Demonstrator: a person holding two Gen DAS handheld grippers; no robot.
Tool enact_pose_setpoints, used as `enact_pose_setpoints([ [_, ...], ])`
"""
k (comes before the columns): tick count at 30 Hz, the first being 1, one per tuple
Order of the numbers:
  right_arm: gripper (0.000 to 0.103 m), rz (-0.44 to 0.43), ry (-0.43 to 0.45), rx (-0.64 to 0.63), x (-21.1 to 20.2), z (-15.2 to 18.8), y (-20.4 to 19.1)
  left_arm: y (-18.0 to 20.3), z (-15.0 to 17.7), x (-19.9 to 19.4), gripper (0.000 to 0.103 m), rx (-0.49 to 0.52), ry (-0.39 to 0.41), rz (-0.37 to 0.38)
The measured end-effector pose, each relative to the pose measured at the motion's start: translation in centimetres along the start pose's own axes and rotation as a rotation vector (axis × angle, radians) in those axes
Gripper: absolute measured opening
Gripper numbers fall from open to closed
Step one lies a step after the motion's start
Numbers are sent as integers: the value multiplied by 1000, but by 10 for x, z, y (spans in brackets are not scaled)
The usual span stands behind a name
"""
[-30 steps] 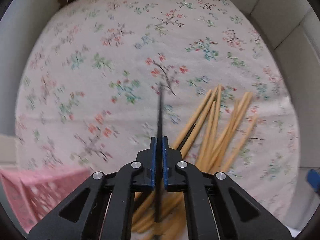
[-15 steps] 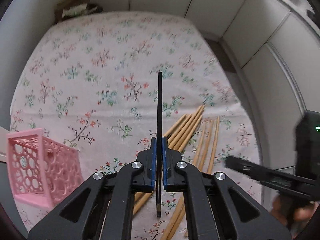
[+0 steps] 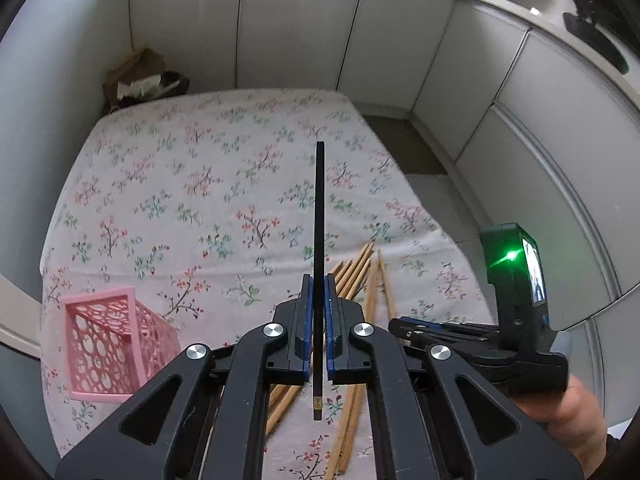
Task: Organize utensils
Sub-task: 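Lift the black stick with the left tool while the right tool grasps and lifts a wooden chopstick, then lower both sticks into the pink holder and open both tools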
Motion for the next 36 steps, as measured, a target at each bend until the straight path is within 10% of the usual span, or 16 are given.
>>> enact_pose_setpoints([
  [10,7,-58,288,-155,-79,-17,-36,-13,-23,-77,4,-22,167,91],
  [19,7,-142,562,-231,-131,-21,-67,-108,-39,-123,4,-158,359,-34],
  [27,7,-198,714,-293,-155,-14,-112,-142,-33,-86,4,-174,326,-116],
  [33,7,-251,788,-319,-160,-23,-163,-155,-19,-44,6,-156,135,-160],
  [36,7,-285,797,-303,-153,-30,-184,-165,-13,-43,26,-194,95,-146],
])
Point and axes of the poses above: each gripper's, at about its wrist camera, not at the fingertips, and x roughly the way its jaws point, y to its right, z to its underside, the point moved 5 cm from there along x, roughly the way its jaws point, and after that the axes turned 6 degrees about -x, right-handed, at the moved point
